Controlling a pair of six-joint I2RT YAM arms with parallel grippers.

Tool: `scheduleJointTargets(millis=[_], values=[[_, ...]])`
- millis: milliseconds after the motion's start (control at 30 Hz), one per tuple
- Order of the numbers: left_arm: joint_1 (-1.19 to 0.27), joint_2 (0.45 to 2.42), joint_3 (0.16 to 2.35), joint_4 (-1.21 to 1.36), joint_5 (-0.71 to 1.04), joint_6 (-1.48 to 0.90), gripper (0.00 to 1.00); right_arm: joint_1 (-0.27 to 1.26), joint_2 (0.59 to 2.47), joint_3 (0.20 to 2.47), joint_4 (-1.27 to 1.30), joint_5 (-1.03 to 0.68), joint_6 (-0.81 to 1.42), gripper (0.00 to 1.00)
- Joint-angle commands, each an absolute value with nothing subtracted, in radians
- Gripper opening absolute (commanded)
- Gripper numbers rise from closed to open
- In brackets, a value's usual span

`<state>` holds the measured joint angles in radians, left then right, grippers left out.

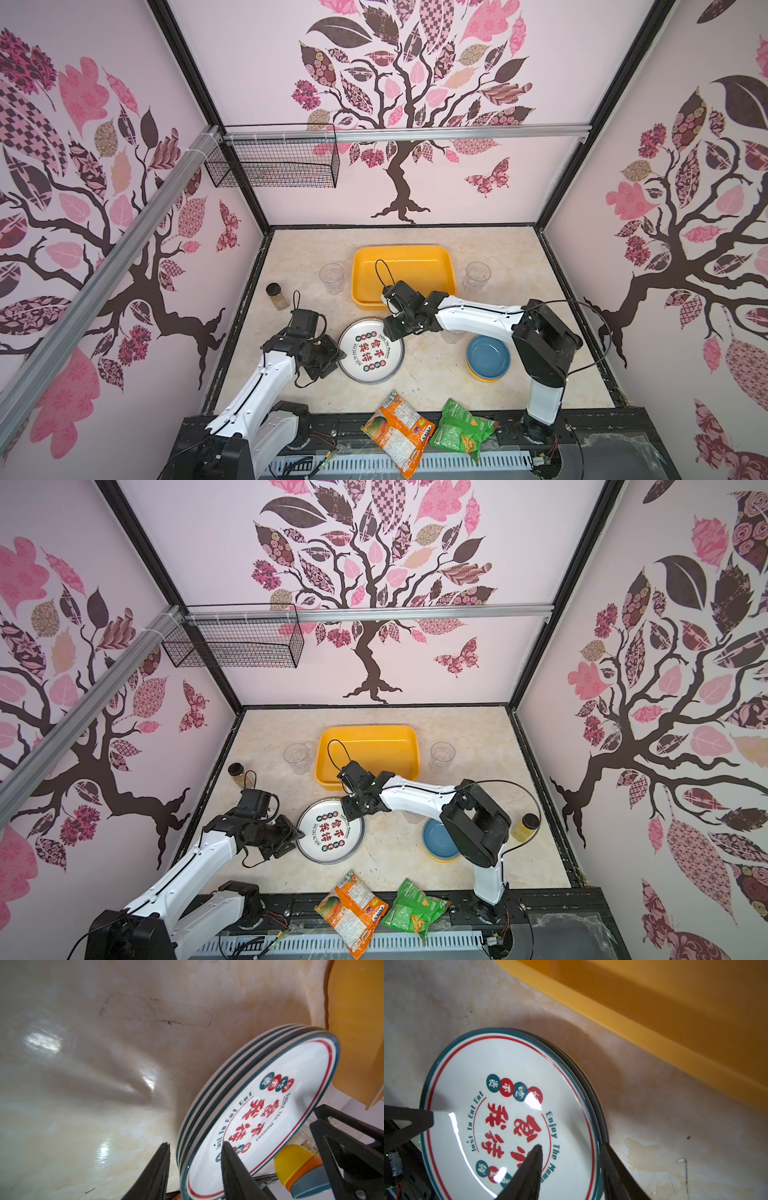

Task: Place the mixed dishes into the plastic bin

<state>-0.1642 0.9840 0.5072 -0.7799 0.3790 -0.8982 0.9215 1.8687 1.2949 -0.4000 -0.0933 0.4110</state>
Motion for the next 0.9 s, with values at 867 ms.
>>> scheduleJointTargets(millis=[867], values=[[-0.168, 0.969, 0.491, -0.796, 0.362, -0.907, 0.42, 0.925, 1.941, 1.299, -0.419, -0.165, 0.379, 0.36]])
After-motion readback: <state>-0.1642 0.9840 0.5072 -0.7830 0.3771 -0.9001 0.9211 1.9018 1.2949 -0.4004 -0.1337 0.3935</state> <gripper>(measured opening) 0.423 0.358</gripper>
